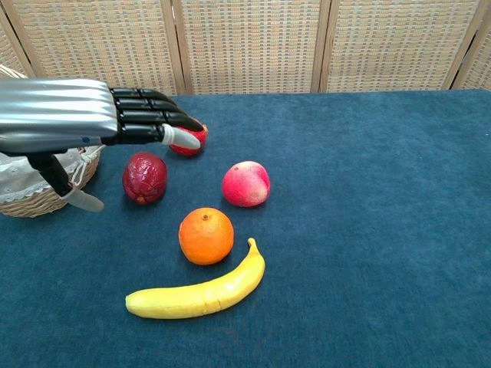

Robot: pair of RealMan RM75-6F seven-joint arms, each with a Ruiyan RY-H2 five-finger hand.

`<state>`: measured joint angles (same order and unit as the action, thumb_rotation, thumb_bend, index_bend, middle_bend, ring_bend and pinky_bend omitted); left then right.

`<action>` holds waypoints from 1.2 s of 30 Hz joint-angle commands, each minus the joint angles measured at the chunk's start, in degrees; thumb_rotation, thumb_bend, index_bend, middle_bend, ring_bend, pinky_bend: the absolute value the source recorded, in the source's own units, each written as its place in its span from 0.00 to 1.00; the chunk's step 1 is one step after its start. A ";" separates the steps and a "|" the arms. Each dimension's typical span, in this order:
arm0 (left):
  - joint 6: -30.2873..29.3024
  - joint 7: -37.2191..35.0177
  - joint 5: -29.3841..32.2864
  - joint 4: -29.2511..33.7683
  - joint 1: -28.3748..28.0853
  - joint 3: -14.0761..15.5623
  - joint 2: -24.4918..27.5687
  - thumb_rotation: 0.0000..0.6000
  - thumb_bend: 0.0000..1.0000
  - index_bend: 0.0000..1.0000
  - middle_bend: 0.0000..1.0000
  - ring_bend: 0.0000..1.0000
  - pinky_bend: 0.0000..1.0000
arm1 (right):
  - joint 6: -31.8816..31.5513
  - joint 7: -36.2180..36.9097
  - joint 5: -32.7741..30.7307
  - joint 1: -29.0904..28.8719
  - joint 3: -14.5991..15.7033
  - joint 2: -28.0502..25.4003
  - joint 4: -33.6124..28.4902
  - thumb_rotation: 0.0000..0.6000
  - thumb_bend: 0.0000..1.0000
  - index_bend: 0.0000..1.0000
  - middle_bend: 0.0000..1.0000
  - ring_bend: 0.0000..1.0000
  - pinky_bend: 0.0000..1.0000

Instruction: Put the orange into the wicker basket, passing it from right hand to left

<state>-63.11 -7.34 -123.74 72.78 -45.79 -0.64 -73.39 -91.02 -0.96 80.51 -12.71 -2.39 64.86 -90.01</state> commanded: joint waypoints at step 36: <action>-3.92 -1.90 7.43 -22.26 -7.29 6.86 -22.71 1.00 0.15 0.57 0.46 0.41 0.49 | 2.41 -1.95 0.35 3.08 -3.62 -1.99 -2.87 1.00 0.00 0.00 0.00 0.00 0.00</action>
<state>-65.62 -9.67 -116.51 49.88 -53.03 6.49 -96.88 -88.59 -2.91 80.84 -9.66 -6.00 62.88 -92.87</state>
